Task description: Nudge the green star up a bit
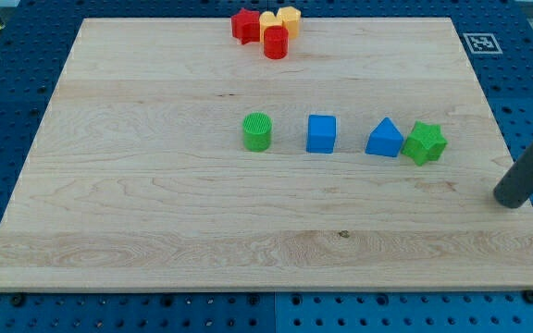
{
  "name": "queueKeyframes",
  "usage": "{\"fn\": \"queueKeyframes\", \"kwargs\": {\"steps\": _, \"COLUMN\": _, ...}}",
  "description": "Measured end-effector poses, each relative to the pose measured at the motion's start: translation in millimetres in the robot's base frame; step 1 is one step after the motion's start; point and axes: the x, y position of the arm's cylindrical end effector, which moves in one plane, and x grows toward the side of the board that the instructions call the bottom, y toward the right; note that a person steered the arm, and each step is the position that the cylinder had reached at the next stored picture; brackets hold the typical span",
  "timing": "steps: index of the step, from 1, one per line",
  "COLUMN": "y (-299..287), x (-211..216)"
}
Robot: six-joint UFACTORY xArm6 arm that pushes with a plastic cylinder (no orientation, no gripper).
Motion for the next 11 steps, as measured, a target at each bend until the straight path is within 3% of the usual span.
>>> {"fn": "queueKeyframes", "kwargs": {"steps": 2, "y": -61, "x": -24}}
{"fn": "queueKeyframes", "kwargs": {"steps": 4, "y": -59, "x": -44}}
{"fn": "queueKeyframes", "kwargs": {"steps": 11, "y": -59, "x": -54}}
